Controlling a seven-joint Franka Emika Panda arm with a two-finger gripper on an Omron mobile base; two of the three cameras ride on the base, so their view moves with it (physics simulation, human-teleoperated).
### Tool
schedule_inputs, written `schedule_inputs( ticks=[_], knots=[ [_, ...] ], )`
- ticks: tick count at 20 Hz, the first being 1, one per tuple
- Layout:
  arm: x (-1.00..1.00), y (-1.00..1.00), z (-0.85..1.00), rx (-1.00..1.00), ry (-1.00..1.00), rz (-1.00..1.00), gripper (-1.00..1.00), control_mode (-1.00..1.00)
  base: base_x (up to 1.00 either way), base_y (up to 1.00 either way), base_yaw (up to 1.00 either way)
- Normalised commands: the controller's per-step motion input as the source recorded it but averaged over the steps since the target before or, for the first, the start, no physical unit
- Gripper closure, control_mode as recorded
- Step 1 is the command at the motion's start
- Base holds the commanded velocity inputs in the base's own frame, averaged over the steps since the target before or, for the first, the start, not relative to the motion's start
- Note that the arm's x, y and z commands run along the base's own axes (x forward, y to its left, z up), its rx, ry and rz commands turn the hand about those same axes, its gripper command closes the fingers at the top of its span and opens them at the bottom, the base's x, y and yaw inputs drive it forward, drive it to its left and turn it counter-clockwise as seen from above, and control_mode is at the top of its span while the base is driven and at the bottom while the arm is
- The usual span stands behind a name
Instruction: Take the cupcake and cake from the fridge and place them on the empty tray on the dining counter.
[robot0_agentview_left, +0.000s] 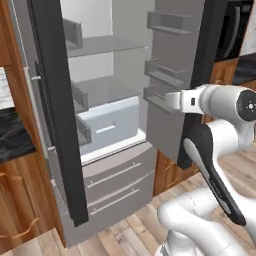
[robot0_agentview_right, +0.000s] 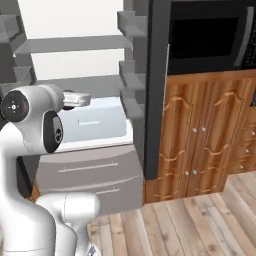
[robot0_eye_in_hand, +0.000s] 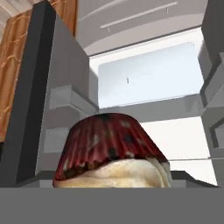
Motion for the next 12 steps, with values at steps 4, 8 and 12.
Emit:
schedule_inputs(
  ticks=[4,8,12],
  knots=[
    [0.00,0.00,0.00,0.00,0.00,0.00,1.00,1.00,-0.45,0.58,-0.42],
    [0.00,0.00,0.00,0.00,0.00,0.00,1.00,1.00,-0.87,0.12,-0.40],
    [0.00,0.00,0.00,0.00,0.00,0.00,1.00,1.00,-0.99,-0.01,-0.42]
  ],
)
